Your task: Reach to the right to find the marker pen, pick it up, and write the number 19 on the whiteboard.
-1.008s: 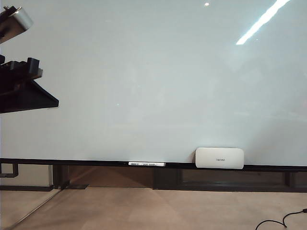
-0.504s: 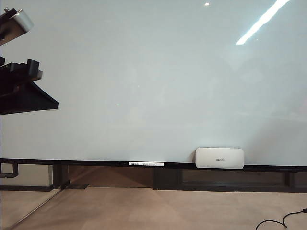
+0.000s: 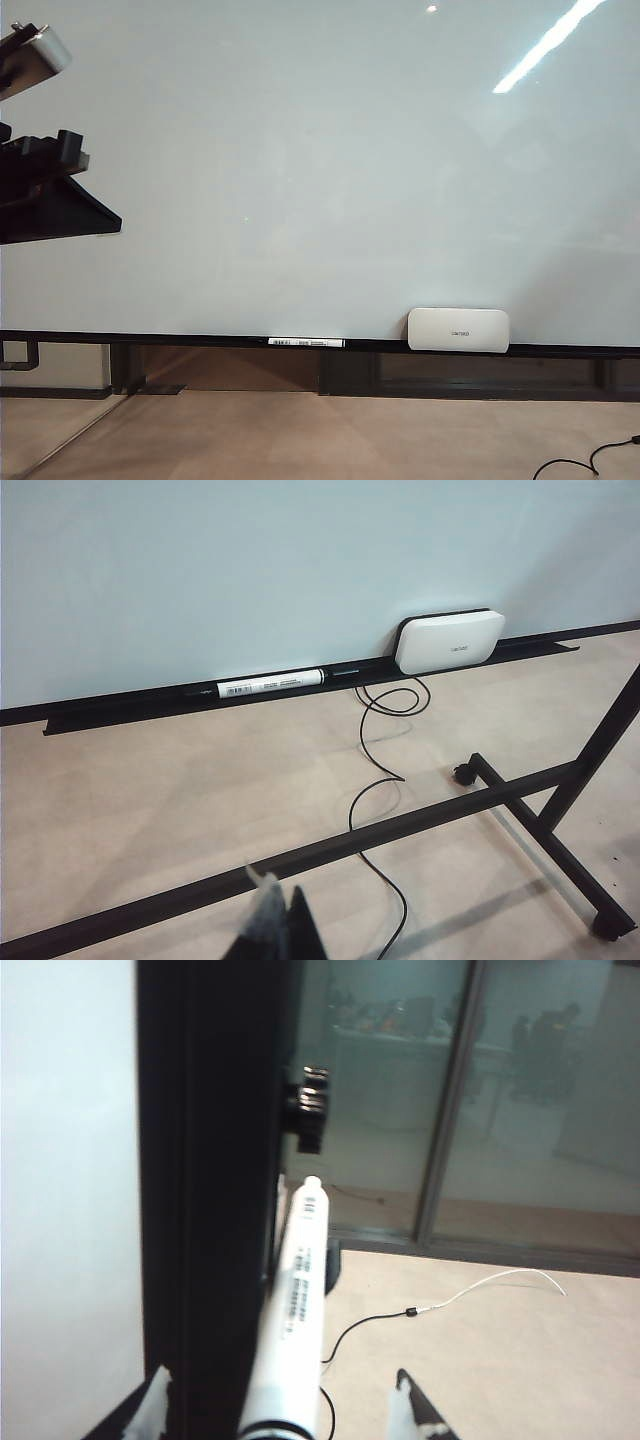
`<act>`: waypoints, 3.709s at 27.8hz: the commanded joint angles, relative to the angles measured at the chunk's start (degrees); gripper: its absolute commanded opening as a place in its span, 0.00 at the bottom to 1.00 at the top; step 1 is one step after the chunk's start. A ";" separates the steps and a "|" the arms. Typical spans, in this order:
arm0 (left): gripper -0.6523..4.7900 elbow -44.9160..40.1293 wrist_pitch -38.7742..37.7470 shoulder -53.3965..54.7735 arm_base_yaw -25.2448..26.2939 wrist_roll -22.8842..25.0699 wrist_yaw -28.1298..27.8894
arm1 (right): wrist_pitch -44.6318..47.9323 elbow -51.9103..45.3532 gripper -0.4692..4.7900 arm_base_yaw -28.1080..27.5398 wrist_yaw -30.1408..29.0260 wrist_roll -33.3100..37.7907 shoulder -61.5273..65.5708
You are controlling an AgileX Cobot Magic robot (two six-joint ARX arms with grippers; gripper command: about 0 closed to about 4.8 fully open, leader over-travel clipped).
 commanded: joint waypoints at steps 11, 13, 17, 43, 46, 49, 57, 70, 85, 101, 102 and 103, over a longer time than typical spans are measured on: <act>0.11 0.22 0.70 -0.07 -0.02 0.20 -0.59 | -0.02 0.39 0.63 0.09 1.77 0.15 -0.26; 0.11 0.22 0.68 -0.07 -0.02 0.20 -0.59 | -0.02 0.39 0.63 0.09 2.47 0.15 -0.26; 0.11 0.22 0.68 -0.07 -0.02 0.17 -0.59 | 0.00 0.44 0.63 0.13 2.80 0.07 -0.26; 0.11 0.24 -0.11 -0.09 -0.02 -0.04 -0.59 | -3.04 4.00 0.54 2.14 6.45 -1.11 1.29; 0.11 0.24 -0.11 -0.09 -0.02 -0.04 -0.59 | -3.06 4.00 0.53 2.16 6.49 -1.42 1.29; 0.11 0.24 -0.11 -0.09 -0.02 -0.28 -0.59 | -3.13 4.00 0.50 2.16 6.47 -1.57 1.29; 0.11 0.22 -0.11 -0.09 -0.02 -0.28 -0.59 | -3.72 4.00 0.19 2.16 6.69 -1.77 1.29; 0.11 0.22 -0.13 -0.09 -0.04 -1.31 -0.35 | -2.67 4.00 0.09 1.90 8.02 1.42 0.24; 0.11 0.22 -0.57 -0.09 -0.11 -4.13 5.62 | -3.56 -2.97 0.09 1.14 20.79 8.37 -16.46; 0.11 8.87 -20.00 -21.49 -0.11 -2.21 12.07 | -33.31 -8.39 0.09 4.26 21.14 16.13 -51.84; 0.11 10.01 -23.78 -23.91 -0.09 -0.66 11.08 | -33.77 -8.79 0.09 5.18 19.96 16.11 -52.89; 0.11 11.06 -27.17 -26.36 -0.09 0.90 10.01 | -33.83 -9.25 0.09 6.08 18.78 16.11 -53.66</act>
